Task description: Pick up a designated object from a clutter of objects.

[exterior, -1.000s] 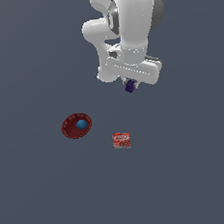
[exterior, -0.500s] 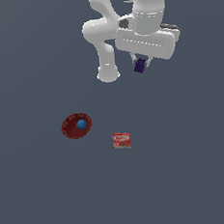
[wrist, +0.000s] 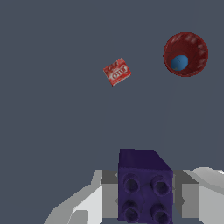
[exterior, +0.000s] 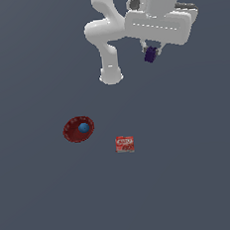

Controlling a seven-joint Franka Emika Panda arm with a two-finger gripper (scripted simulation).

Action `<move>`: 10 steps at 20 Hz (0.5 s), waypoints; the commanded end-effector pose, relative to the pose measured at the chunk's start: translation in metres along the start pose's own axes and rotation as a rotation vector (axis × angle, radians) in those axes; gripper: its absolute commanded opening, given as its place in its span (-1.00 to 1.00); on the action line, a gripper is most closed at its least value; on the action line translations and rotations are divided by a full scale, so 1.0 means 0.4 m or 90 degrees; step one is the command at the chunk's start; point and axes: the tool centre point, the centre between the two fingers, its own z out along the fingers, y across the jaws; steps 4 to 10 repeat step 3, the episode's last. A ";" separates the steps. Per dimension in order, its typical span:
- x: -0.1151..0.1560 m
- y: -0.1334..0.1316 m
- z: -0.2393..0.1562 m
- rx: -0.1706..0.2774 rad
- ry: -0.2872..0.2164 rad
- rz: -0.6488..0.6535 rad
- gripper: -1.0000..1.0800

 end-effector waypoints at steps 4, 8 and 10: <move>-0.005 -0.005 -0.013 0.000 -0.001 0.001 -1.00; -0.005 -0.005 -0.013 0.000 -0.001 0.001 -1.00; -0.005 -0.005 -0.013 0.000 -0.001 0.001 -1.00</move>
